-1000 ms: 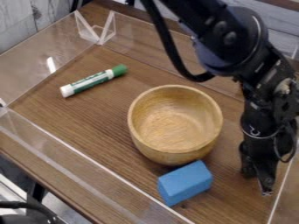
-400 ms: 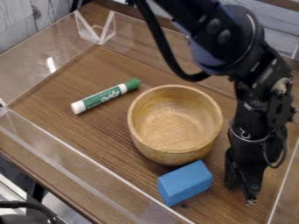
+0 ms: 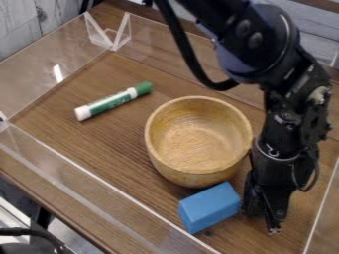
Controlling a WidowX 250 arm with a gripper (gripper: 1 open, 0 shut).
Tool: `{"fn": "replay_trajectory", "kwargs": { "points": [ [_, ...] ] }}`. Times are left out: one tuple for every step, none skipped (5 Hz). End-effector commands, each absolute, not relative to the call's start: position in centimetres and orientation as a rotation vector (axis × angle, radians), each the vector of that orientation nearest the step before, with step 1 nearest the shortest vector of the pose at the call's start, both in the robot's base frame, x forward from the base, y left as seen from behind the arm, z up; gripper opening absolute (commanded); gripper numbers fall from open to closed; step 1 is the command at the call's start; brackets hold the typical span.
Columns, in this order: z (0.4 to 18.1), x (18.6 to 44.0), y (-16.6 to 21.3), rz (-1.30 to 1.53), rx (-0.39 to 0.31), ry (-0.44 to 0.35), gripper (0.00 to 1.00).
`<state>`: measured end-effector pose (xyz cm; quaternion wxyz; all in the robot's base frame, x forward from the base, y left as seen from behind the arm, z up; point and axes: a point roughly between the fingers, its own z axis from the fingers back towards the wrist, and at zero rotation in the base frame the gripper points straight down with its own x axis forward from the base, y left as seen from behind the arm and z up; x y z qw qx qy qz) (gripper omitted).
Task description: Put the blue block in the brown bowl
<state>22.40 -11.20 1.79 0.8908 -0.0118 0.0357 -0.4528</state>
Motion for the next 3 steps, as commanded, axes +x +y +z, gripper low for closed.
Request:
{"fn": "replay_trajectory", "kwargs": {
  "points": [
    [4.2,23.9,-11.3,-0.941,-0.014,-0.008,0.0],
    [4.9,23.8,-11.2,-0.937,-0.01,0.012,0.0],
    [6.1,23.8,-11.1,-0.935,-0.002,0.031,0.0]
  ]
}}
